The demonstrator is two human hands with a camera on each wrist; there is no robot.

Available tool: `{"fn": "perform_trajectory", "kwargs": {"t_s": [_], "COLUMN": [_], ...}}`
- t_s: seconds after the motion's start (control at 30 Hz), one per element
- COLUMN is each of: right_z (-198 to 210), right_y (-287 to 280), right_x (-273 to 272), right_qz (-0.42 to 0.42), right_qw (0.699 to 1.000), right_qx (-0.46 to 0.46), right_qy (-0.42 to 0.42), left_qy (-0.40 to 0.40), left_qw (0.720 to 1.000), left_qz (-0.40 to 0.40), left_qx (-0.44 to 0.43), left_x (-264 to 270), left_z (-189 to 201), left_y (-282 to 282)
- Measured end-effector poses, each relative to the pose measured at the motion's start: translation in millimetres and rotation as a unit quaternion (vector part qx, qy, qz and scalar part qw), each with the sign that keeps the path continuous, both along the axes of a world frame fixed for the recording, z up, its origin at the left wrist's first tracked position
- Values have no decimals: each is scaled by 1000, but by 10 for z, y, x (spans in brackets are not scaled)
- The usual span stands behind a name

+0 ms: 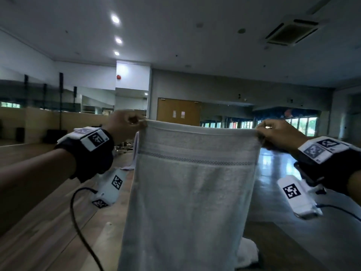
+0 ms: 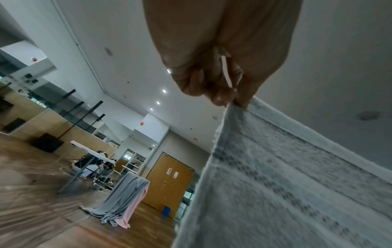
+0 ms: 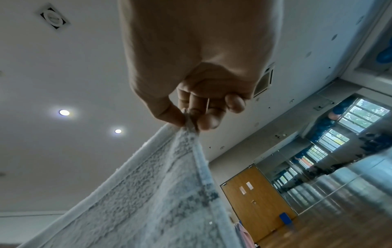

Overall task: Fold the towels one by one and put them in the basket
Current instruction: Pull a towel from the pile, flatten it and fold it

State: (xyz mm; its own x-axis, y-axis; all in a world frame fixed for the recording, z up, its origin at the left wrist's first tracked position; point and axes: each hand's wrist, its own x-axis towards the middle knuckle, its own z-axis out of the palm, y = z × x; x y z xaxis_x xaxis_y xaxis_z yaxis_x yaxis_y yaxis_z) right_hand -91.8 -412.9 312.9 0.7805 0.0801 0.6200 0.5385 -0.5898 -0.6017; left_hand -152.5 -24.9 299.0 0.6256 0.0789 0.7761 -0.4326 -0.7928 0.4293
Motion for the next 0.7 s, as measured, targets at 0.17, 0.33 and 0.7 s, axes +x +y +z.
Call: {"fn": "perform_trajectory", "kwargs": {"t_s": [0.17,0.33,0.7], "right_z": [-391,-1076,-2591], "right_y": [413,871,1455], "right_x": [574,1002,1244], "right_qz": [38,99,51], "right_qw": [995,959,997], "right_qx": [15,-37,-29], "right_qy": [89,263,55], "left_qy": [102,86,-8], "left_qw": [992,988,985], "left_qz": [1,123,136], "left_qx": [-71,-38,-102], "left_x": [407,826,932], "left_z": [-387,-1107,-2650], "left_y": [370,715,977]}}
